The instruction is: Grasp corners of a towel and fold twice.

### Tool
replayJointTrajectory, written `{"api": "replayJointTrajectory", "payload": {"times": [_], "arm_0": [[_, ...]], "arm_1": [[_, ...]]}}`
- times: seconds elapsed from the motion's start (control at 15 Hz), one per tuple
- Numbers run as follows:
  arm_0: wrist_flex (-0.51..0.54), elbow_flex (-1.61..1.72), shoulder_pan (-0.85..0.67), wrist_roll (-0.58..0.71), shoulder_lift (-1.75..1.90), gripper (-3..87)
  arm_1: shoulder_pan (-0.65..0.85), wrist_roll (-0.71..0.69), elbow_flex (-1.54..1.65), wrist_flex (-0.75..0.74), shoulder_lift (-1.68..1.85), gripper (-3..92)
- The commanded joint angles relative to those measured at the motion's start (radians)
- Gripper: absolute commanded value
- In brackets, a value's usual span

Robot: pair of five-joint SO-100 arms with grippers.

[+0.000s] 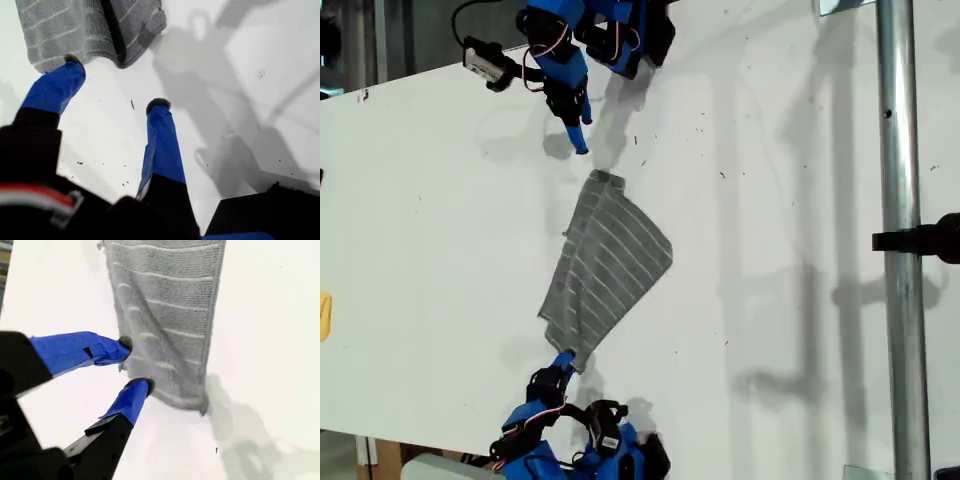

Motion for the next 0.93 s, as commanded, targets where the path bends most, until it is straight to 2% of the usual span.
{"api": "replayJointTrajectory", "payload": {"times": [0.0,0.07,0.13,0.33,0.53,0.87], "arm_0": [[-0.028,-0.094,0.002,0.020,-0.057,21.3],[-0.018,-0.152,-0.002,0.020,-0.110,27.5],[-0.006,-0.215,0.002,0.023,-0.161,28.5],[0.009,-0.258,0.006,0.026,-0.192,25.3],[0.014,-0.242,0.017,0.015,-0.190,25.0],[0.014,-0.202,0.040,-0.011,-0.166,24.4]], "arm_1": [[-0.034,0.012,-0.037,-0.043,-0.025,29.2],[-0.054,0.012,-0.055,-0.066,-0.066,29.2],[-0.078,0.020,-0.080,-0.094,-0.110,29.2],[-0.195,0.075,-0.123,-0.245,-0.276,28.7],[-0.307,0.089,-0.322,-0.394,-0.652,28.9],[-0.477,0.158,-0.676,-0.410,-1.081,28.7]]}}
